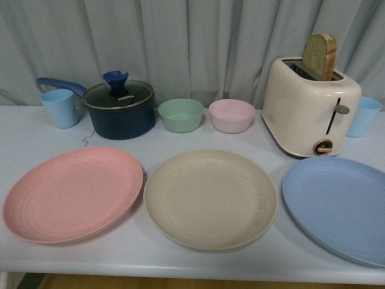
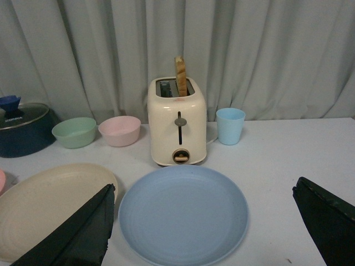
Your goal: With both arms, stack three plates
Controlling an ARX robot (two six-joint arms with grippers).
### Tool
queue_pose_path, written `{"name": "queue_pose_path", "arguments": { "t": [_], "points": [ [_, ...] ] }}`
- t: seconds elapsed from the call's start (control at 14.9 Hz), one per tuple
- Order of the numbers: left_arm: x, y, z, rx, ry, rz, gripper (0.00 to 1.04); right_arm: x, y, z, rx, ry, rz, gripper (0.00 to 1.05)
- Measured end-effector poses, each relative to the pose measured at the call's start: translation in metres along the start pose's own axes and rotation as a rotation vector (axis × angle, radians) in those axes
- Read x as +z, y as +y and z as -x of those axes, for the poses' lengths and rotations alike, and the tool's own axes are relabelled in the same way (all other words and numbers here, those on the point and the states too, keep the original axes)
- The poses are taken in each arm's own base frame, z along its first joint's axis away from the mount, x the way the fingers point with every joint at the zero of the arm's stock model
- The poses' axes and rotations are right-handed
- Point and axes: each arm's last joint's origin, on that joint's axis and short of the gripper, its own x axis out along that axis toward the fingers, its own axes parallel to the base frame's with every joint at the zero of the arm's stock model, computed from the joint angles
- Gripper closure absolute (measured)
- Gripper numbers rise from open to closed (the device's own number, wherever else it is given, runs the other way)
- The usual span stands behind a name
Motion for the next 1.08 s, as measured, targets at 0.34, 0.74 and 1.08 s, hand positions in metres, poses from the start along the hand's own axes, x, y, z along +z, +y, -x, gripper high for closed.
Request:
{"name": "queue_pose_path", "arguments": {
  "t": [0.34,0.74,1.08],
  "points": [
    [0.017,-0.001,-0.031,0.208,0.467,0.021,0.07,0.0,0.0,0.0,0.001,0.0,0.003,0.06],
    [0.021,0.017,-0.146,0.127,0.73,0.023,0.07,0.0,0.0,0.0,0.002,0.0,0.003,0.06],
    [-0.001,0.043,-0.218,0.093,0.842,0.036,0.07,0.0,0.0,0.0,0.002,0.0,0.003,0.06]
  ]
}}
